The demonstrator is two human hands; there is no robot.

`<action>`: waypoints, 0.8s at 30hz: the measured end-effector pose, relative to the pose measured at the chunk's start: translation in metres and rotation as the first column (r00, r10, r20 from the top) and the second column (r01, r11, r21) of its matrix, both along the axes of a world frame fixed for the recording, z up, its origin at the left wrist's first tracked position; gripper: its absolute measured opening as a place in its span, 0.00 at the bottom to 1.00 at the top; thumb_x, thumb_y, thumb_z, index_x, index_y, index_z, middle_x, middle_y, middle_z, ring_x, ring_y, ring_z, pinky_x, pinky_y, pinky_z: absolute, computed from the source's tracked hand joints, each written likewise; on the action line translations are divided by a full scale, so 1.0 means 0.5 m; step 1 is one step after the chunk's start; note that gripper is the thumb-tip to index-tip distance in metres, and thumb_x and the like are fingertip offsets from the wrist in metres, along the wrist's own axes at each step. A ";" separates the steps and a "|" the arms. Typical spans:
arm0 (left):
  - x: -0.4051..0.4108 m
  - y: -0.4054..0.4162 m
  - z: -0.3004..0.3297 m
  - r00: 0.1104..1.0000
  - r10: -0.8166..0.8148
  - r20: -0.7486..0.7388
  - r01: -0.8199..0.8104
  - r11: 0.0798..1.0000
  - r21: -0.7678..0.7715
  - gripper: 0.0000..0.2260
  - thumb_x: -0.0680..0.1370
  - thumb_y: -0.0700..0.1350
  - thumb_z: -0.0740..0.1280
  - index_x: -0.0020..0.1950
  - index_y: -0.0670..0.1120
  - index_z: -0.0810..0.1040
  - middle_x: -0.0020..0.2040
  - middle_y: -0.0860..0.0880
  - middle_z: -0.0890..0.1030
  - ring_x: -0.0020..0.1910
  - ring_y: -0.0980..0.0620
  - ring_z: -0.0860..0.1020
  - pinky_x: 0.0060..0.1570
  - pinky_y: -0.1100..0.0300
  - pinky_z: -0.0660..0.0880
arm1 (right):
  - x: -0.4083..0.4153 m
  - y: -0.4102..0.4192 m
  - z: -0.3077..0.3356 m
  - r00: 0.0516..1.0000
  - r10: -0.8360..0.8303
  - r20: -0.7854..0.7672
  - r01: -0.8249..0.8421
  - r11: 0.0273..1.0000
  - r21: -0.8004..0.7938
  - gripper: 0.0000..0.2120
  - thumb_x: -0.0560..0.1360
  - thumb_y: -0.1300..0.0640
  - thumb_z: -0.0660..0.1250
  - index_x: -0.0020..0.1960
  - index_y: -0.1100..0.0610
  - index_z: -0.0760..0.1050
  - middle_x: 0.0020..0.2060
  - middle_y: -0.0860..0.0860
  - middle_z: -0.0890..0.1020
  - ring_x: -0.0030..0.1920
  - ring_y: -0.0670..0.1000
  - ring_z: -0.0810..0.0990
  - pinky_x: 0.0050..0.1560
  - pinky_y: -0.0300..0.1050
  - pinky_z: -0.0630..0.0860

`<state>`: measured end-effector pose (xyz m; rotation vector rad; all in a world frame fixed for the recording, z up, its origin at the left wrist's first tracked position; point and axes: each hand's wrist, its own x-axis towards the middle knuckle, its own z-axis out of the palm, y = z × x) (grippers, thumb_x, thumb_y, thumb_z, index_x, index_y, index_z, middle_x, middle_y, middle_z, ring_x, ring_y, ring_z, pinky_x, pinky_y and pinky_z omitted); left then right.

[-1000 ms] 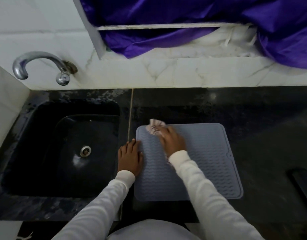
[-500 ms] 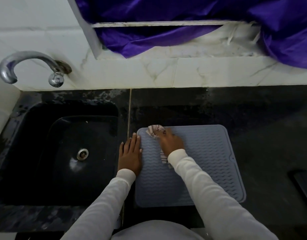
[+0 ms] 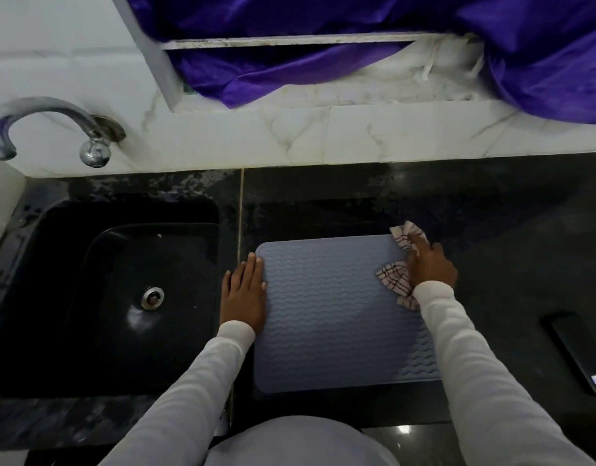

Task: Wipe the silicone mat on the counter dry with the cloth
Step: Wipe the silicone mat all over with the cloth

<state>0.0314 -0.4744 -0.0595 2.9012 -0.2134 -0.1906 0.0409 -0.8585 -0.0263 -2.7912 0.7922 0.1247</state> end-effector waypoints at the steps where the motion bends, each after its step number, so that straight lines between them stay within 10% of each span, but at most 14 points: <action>1: -0.002 0.001 0.002 1.000 -0.002 0.000 0.002 1.000 0.006 0.26 0.82 0.52 0.43 0.80 0.49 0.50 0.80 0.51 0.51 0.77 0.48 0.56 0.76 0.46 0.50 | -0.001 -0.004 0.002 1.000 -0.023 0.002 0.023 1.000 -0.003 0.20 0.79 0.51 0.58 0.71 0.45 0.66 0.57 0.61 0.73 0.48 0.68 0.78 0.48 0.58 0.74; 7: -0.001 -0.008 0.011 1.000 0.012 -0.013 -0.012 1.000 0.008 0.27 0.81 0.54 0.40 0.80 0.50 0.48 0.80 0.51 0.50 0.78 0.48 0.55 0.76 0.46 0.48 | 0.003 0.030 0.038 0.997 -0.035 0.075 0.027 0.993 0.116 0.20 0.77 0.52 0.61 0.69 0.47 0.70 0.58 0.60 0.75 0.52 0.66 0.78 0.51 0.57 0.74; 12: -0.005 -0.023 0.014 0.997 0.074 -0.016 -0.074 0.997 -0.016 0.25 0.83 0.51 0.44 0.80 0.51 0.48 0.80 0.52 0.49 0.78 0.50 0.52 0.77 0.48 0.44 | -0.030 0.211 0.069 0.933 0.245 0.263 -0.301 0.932 0.202 0.20 0.76 0.53 0.63 0.68 0.47 0.72 0.59 0.57 0.78 0.52 0.61 0.79 0.50 0.52 0.76; 18: -0.002 -0.018 0.010 0.996 0.077 -0.037 -0.077 0.997 -0.003 0.25 0.83 0.49 0.50 0.80 0.51 0.49 0.80 0.52 0.48 0.78 0.50 0.51 0.77 0.48 0.44 | -0.097 0.475 0.033 0.823 0.565 0.058 -0.568 0.818 0.094 0.22 0.78 0.56 0.58 0.73 0.52 0.64 0.67 0.59 0.71 0.48 0.63 0.81 0.46 0.56 0.78; 24: -0.004 -0.012 0.011 0.999 0.049 -0.022 -0.050 0.998 -0.046 0.27 0.81 0.55 0.41 0.80 0.51 0.49 0.80 0.52 0.49 0.78 0.50 0.52 0.77 0.48 0.44 | -0.102 0.345 0.025 0.847 0.531 -0.006 -0.531 0.847 -0.014 0.23 0.72 0.61 0.68 0.66 0.51 0.73 0.56 0.64 0.77 0.33 0.65 0.81 0.31 0.56 0.78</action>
